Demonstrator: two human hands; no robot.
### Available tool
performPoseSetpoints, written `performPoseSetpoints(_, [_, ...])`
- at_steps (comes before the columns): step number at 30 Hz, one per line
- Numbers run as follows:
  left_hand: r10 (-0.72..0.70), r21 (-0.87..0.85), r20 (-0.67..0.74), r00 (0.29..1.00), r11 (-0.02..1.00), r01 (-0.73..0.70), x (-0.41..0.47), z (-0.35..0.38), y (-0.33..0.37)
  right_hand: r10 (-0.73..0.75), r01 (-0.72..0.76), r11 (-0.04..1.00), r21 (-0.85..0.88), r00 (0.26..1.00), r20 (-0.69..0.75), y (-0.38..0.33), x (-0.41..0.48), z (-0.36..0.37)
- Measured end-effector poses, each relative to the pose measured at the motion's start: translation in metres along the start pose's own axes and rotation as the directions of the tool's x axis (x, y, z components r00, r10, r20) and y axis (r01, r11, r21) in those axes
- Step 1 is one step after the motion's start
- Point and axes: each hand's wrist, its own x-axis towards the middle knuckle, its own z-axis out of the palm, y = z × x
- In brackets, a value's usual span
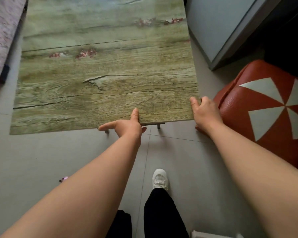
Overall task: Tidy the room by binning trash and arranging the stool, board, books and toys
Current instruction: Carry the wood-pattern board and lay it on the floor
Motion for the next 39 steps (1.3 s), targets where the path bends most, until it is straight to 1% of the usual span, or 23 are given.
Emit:
performPoseSetpoints(10, [-0.029, 0.081, 0.018, 0.999, 0.996, 0.028, -0.001, 0.004, -0.023, 0.06, -0.061, 0.998, -0.03, 0.998, -0.015, 0.016, -0.021, -0.005])
performPoseSetpoints(13, [-0.06, 0.158, 0.033, 0.998, 0.986, 0.054, 0.003, 0.002, -0.025, 0.099, -0.099, 0.993, -0.063, 0.995, -0.002, 0.011, -0.025, -0.005])
performPoseSetpoints(17, [-0.105, 0.217, -0.002, 0.995, 0.971, 0.102, 0.007, -0.008, -0.021, 0.156, -0.15, 0.981, -0.123, 0.987, 0.039, 0.0, -0.029, -0.008])
performPoseSetpoints(19, [-0.15, 0.228, -0.035, 0.988, 0.961, 0.154, 0.006, -0.014, -0.015, 0.155, -0.149, 0.98, -0.128, 0.987, 0.035, -0.006, -0.034, -0.012])
performPoseSetpoints(21, [-0.147, 0.285, -0.075, 0.986, 0.945, 0.162, 0.0, -0.022, -0.003, 0.136, -0.131, 0.986, -0.107, 0.99, 0.033, -0.015, -0.04, -0.018])
performPoseSetpoints(23, [-0.087, 0.374, -0.081, 0.993, 0.921, 0.111, -0.009, -0.03, 0.012, 0.097, -0.092, 0.991, -0.098, 0.994, 0.049, -0.026, -0.044, -0.025])
performPoseSetpoints(25, [-0.001, 0.448, -0.047, 0.999, 0.894, 0.022, -0.023, -0.038, 0.033, 0.039, -0.035, 0.997, -0.073, 0.998, 0.057, -0.044, -0.049, -0.036])
performPoseSetpoints(27, [0.077, 0.48, 0.01, 0.997, 0.874, -0.072, -0.037, -0.045, 0.057, -0.01, 0.012, 0.999, -0.034, 0.999, 0.048, -0.067, -0.053, -0.052])
performPoseSetpoints(29, [0.154, 0.47, 0.055, 0.987, 0.868, -0.161, -0.052, -0.048, 0.089, -0.056, 0.056, 0.998, -0.01, 0.998, 0.032, -0.094, -0.054, -0.074])
performPoseSetpoints(30, [0.178, 0.474, 0.075, 0.981, 0.859, -0.192, -0.056, -0.049, 0.093, -0.056, 0.056, 0.998, -0.004, 0.998, 0.04, -0.096, -0.057, -0.075])
performPoseSetpoints(31, [0.229, 0.434, 0.081, 0.97, 0.868, -0.241, -0.073, -0.06, 0.124, -0.114, 0.114, 0.993, 0.008, 0.993, 0.015, -0.122, -0.062, -0.1])
performPoseSetpoints(33, [0.269, 0.398, 0.108, 0.957, 0.871, -0.289, -0.086, -0.061, 0.141, -0.119, 0.117, 0.992, 0.048, 0.993, 0.024, -0.135, -0.066, -0.11])
performPoseSetpoints(37, [0.372, 0.281, 0.093, 0.923, 0.88, -0.383, -0.124, -0.085, 0.195, -0.236, 0.235, 0.962, 0.139, 0.972, -0.005, -0.184, -0.087, -0.15])
performPoseSetpoints(39, [0.421, 0.217, 0.062, 0.905, 0.879, -0.424, -0.145, -0.101, 0.224, -0.304, 0.306, 0.937, 0.166, 0.952, -0.04, -0.214, -0.098, -0.174])
